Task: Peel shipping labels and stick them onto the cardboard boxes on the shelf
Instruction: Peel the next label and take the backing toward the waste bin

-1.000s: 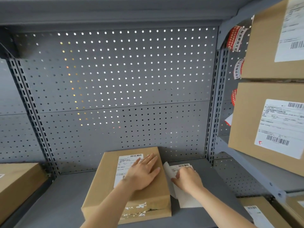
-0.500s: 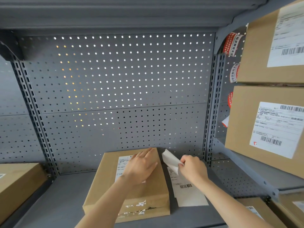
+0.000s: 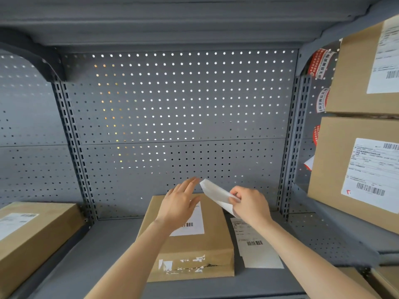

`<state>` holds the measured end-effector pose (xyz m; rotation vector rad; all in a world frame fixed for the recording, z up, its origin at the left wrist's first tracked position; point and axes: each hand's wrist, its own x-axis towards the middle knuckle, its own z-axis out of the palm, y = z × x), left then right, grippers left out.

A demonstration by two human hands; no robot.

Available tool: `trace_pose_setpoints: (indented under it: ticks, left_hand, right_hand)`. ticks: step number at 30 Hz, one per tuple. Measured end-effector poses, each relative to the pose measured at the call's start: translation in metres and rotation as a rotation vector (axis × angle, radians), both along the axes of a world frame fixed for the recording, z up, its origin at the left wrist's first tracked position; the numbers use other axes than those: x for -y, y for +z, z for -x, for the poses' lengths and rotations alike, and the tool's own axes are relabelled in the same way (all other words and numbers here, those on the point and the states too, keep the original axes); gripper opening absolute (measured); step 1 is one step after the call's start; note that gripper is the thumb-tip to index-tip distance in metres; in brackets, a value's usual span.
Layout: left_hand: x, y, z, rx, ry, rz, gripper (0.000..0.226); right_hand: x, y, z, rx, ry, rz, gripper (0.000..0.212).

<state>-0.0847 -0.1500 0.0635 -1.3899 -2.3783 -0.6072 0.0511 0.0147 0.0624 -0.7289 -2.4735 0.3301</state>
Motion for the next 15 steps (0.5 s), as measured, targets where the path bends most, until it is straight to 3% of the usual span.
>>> trace_pose_setpoints:
  ticks: [15]
  left_hand:
    - [0.114,-0.004,0.031,-0.066,0.211,0.004,0.046]
  right_hand:
    - [0.089,0.000,0.060,-0.013,0.386,-0.079,0.021]
